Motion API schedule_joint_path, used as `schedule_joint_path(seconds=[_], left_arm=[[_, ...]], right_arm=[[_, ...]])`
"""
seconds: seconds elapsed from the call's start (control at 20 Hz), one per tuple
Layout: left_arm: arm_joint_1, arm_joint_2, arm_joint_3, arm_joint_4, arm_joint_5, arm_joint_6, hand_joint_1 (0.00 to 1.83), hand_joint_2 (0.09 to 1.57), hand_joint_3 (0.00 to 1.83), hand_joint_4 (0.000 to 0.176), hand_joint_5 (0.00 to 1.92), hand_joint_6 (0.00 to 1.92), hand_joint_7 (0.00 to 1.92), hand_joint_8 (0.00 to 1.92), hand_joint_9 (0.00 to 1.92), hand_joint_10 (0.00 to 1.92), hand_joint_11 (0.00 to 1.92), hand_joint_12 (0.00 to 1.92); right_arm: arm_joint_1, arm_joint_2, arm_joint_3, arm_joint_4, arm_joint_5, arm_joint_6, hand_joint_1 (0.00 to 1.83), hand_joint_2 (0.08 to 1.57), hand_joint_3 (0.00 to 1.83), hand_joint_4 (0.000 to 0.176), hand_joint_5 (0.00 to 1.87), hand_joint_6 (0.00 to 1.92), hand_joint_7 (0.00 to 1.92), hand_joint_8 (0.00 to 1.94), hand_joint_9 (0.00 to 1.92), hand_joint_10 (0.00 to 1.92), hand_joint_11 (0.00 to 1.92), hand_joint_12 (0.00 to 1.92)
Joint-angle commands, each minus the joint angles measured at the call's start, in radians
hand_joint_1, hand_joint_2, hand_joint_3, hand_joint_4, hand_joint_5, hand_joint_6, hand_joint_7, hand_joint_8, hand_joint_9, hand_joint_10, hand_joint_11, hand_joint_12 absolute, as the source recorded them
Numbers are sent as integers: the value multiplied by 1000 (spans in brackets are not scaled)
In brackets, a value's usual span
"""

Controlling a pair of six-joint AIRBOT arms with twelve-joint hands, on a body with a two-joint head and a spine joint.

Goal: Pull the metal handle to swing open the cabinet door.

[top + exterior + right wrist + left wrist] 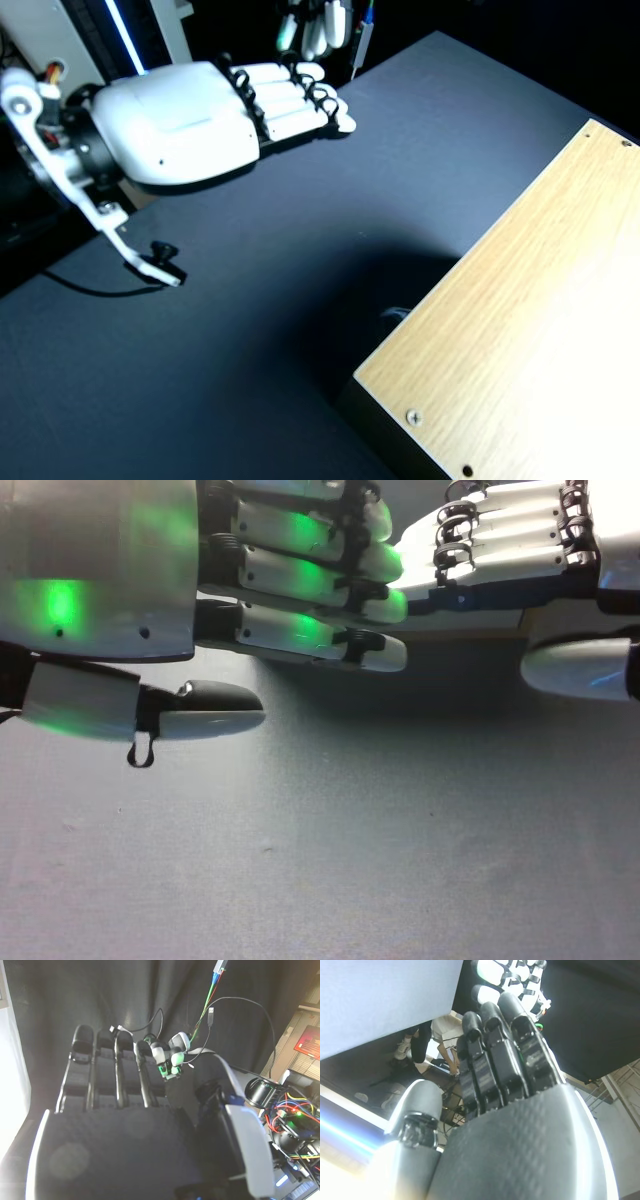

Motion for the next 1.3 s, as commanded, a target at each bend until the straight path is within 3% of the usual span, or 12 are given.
schedule_joint_path(seconds=[0.0,0.5,0.55,0.6,0.95,1.05,1.25], left_arm=[[-9,7,-4,-96,-19,7,0,1570,59,0,384,4,398,2,352,6,0,797],[-9,7,-4,-96,-19,7,0,1571,41,0,411,8,430,7,390,10,10,862],[-9,7,-4,-96,-19,7,0,1571,41,0,412,7,427,5,385,7,2,860],[-9,7,-4,-96,-18,7,0,1571,40,0,420,9,430,5,385,6,1,860],[-9,7,-4,-96,-18,7,0,1571,40,0,422,5,437,5,391,5,7,871],[-9,7,-4,-96,-18,7,0,1571,39,0,416,2,433,3,389,3,4,872],[-9,7,-4,-96,-18,7,0,1571,38,0,421,4,435,2,393,4,10,886]], right_arm=[[6,4,-3,79,61,5,0,1569,67,0,132,3,146,2,134,3,0,393],[4,-4,-3,102,-31,28,0,1571,60,0,141,3,155,2,141,1,0,418],[3,-4,-3,104,-47,48,0,1571,68,0,139,1,152,0,137,0,0,410],[-3,-4,-4,106,-102,206,0,1571,67,0,139,1,154,1,139,1,0,413],[-15,-7,-3,188,-208,248,0,1571,60,0,141,0,158,1,146,2,0,444],[-17,-8,-4,195,-257,357,0,1571,61,0,140,0,157,0,145,1,0,442],[-17,-8,2,218,-309,427,0,1571,63,0,144,0,161,0,148,1,0,462]])
